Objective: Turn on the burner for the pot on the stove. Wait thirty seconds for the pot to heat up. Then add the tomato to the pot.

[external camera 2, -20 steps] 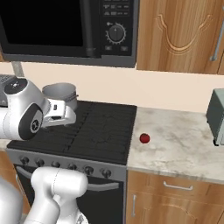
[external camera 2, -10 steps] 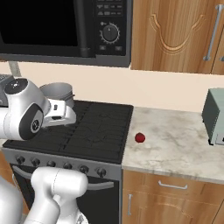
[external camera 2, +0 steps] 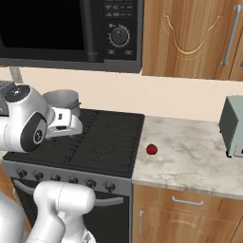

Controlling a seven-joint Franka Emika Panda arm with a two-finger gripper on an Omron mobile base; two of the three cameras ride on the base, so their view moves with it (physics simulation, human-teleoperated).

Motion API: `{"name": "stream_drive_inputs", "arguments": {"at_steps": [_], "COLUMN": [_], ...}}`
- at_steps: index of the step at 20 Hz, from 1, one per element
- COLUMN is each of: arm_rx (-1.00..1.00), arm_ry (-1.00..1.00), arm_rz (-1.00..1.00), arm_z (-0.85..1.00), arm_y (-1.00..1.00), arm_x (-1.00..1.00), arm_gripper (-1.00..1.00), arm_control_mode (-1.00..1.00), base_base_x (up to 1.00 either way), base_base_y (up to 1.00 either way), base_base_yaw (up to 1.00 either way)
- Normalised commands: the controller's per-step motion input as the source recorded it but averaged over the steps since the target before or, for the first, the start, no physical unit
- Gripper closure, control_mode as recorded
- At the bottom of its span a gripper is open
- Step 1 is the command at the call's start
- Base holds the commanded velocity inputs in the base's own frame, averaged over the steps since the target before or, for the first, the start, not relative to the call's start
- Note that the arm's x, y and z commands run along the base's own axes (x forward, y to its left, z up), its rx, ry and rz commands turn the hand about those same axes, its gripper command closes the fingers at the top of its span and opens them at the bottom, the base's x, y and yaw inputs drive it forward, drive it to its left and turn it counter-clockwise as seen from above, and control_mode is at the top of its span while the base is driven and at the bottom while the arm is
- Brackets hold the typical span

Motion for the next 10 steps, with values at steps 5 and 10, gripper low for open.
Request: {"name": "stream_drive_inputs", "arguments": {"at_steps": [5, 10], "arm_rx": [0.0, 0.0], "arm_ry": [0.0, 0.0], "arm_rz": [0.0, 0.0], "arm_z": [0.0, -0.02], "arm_y": [0.04, 0.48], "arm_x": [0.0, -0.08], "arm_gripper": [-1.0, -1.0], "arm_control_mode": [-1.0, -1.0], "base_base_x": [0.0, 0.0], "base_base_y": [0.0, 0.0], "base_base_yaw": [0.0, 0.0]}}
